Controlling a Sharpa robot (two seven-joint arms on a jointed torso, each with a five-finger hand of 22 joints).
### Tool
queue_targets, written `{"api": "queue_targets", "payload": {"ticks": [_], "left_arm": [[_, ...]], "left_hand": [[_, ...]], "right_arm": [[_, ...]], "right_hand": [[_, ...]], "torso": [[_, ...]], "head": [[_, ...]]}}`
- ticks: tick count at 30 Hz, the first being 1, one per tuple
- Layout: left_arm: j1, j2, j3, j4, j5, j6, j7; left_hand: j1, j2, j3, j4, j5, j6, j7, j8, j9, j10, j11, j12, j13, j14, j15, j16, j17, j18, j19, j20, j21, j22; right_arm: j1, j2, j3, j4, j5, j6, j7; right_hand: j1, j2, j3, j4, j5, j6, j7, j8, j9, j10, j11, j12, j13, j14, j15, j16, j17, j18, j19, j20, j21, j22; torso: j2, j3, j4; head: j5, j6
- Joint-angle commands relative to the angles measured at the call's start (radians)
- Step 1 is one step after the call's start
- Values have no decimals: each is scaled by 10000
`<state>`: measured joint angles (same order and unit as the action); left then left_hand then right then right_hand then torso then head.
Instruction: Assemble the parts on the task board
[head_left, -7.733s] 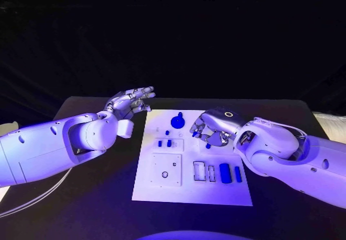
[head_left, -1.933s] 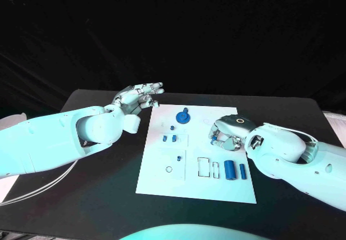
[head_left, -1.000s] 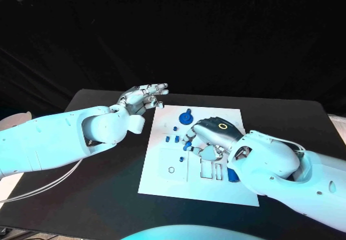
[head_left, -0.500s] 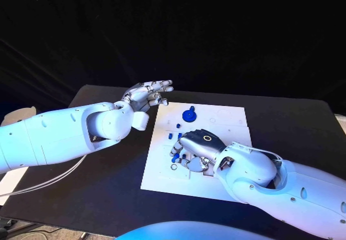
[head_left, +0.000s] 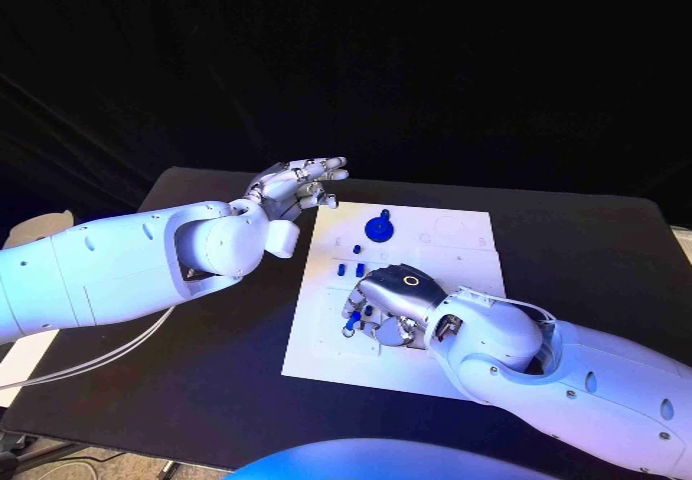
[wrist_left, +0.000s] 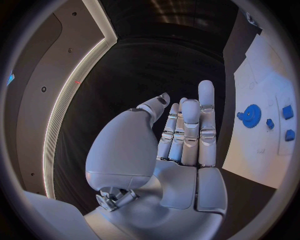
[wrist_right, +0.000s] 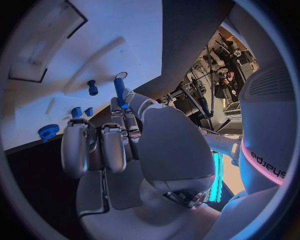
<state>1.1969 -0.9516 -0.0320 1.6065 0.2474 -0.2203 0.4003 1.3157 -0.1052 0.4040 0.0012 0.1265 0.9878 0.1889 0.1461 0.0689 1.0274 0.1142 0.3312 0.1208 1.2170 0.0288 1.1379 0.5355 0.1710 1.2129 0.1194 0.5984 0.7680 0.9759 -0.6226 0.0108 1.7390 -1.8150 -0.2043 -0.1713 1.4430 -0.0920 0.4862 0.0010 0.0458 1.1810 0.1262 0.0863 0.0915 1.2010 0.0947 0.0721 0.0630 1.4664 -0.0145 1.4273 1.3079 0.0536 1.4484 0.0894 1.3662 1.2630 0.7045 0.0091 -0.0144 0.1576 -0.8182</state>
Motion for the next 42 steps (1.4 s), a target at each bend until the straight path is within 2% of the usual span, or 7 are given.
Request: {"api": "queue_targets", "payload": {"ticks": [1, 24, 29, 31, 35, 39, 42], "left_arm": [[5, 19, 6, 11, -44, 106, 111], [5, 21, 6, 9, -44, 154, 85], [5, 11, 6, 16, -44, 153, 80], [5, 8, 6, 19, -44, 153, 78], [5, 3, 6, 22, -44, 159, 68], [5, 3, 6, 16, -44, 160, 50], [5, 3, 6, 13, -44, 168, 37]], "left_hand": [[23, 85, 20, -66, -34, -50, 13, 50, 3, -94, 8, 66, 15, -43, -2, 46, 1, 106, 19, 68, -69, -10], [23, 85, 20, -66, -34, -50, 13, 50, 3, -94, 8, 66, 15, -43, -2, 46, 1, 106, 19, 68, -69, -10], [18, 83, 9, -74, -35, -55, 14, 62, 4, -108, 8, 96, 20, -44, -3, 55, -6, 108, 22, 68, -71, -11], [18, 83, 9, -74, -35, -55, 14, 62, 4, -108, 8, 96, 20, -44, -3, 55, -6, 108, 22, 68, -71, -11], [18, 83, 9, -74, -35, -55, 14, 62, 4, -108, 8, 96, 20, -44, -3, 55, -6, 108, 22, 68, -71, -11], [18, 83, 9, -74, -35, -55, 14, 62, 4, -108, 8, 96, 20, -44, -3, 55, -6, 108, 22, 68, -71, -11], [18, 83, 9, -74, -35, -55, 14, 62, 4, -108, 8, 96, 20, -44, -3, 55, -6, 108, 22, 68, -71, -11]], "right_arm": [[-26, 27, -15, -11, -8, 365, 148], [-149, 227, -87, -241, -43, 659, 101], [-162, 271, -115, -332, -65, 674, -12], [-163, 282, -128, -369, -41, 588, 8], [-165, 298, -153, -425, 11, 195, 94], [-165, 285, -164, -418, 32, -319, 200], [-166, 240, -167, -372, 85, -733, 336]], "right_hand": [[188, 95, 37, -2, 32, 40, 51, -52, 11, 378, -298, 63, 13, 617, -30, 8, 328, 151, -4, -44, -48, -7], [158, 80, 40, -14, 32, 51, 55, -56, 16, 390, -294, 48, 16, 615, -25, 6, 324, 153, -7, -40, -53, -13], [-185, -156, -34, 53, 6, -397, 186, -255, -87, -129, -118, -147, -30, 588, 116, -61, 220, 163, -71, 48, -148, -134], [-539, -520, -242, 165, 91, -1033, 383, -281, -240, -903, 92, -160, -54, 510, 276, -268, -90, 232, -244, 154, -428, -520], [-1003, -974, -1198, 364, 32, -2215, 569, -271, -303, -2290, 317, -127, -26, 409, 480, -560, -522, 374, -547, 372, -936, -1175], [-632, -659, -2589, 604, 1, -2557, 552, -231, -263, -2610, 349, -12, 14, 408, 508, -614, -630, 413, -563, 457, -1057, -1305], [-443, -540, -2946, 695, 20, -2529, 608, -216, -252, -2557, 343, 41, 20, 396, 530, -668, -725, 420, -567, 467, -1100, -1356]], "torso": [[5, 6, -10], [4, -2, -2], [2, -5, -2], [-2, -9, 0], [2, -1, 4], [-4, 0, 0], [-5, 1, -4]], "head": [[13, -10], [16, -25], [11, -25], [14, -19], [14, -15], [10, -13], [-18, 15]]}}
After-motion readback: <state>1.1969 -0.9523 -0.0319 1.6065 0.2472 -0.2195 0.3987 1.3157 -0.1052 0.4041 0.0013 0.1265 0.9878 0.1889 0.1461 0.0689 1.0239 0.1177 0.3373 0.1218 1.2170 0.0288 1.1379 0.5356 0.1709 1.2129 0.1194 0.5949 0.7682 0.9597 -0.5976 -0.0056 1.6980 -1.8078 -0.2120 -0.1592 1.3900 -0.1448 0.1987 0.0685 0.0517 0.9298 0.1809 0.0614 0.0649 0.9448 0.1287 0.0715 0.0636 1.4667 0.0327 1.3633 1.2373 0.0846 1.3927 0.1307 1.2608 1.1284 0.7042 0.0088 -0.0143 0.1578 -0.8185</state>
